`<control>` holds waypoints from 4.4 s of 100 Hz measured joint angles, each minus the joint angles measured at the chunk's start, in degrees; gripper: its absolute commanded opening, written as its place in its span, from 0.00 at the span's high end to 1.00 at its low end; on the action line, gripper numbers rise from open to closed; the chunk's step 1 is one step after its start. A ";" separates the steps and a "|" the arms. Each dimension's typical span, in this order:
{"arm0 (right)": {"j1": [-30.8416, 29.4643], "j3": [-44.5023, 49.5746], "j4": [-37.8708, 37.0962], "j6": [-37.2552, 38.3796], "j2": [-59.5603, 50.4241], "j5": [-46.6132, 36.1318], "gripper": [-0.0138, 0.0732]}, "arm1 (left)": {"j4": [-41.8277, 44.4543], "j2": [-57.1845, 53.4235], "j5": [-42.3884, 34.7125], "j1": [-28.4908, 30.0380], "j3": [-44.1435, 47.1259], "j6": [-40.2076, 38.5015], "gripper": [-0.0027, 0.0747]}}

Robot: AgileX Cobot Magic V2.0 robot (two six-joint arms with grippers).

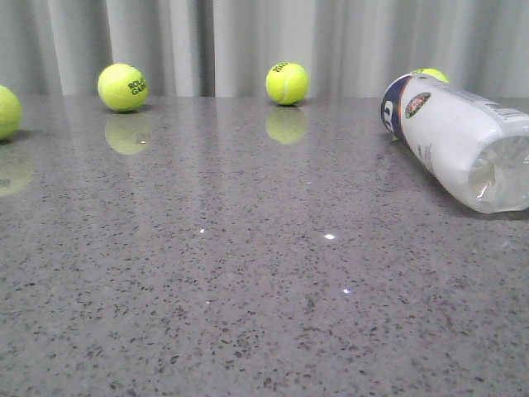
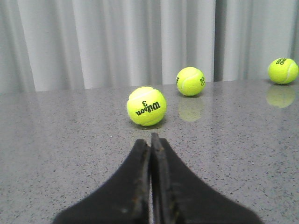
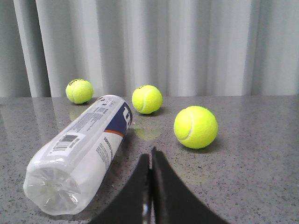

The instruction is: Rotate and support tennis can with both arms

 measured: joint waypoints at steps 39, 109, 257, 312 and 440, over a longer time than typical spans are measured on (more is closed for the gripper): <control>0.00 -1.59 0.98 0.00 0.00 0.75 0.92 | 0.00 0.00 0.00 0.00 0.00 0.00 0.99; 0.00 -55.68 2.62 0.00 29.30 60.37 0.92 | 0.00 0.00 0.00 0.00 0.00 0.00 0.99; 4.75 -67.69 16.59 -13.68 75.15 48.08 0.11 | 0.00 0.00 0.00 0.00 0.00 0.00 0.99; 5.05 -69.82 16.86 -14.04 89.19 45.41 0.11 | 0.00 0.00 0.00 0.00 0.00 0.00 0.99; 21.82 -89.11 21.61 -78.88 94.32 59.58 0.55 | 0.00 0.00 0.00 0.00 0.00 0.00 0.99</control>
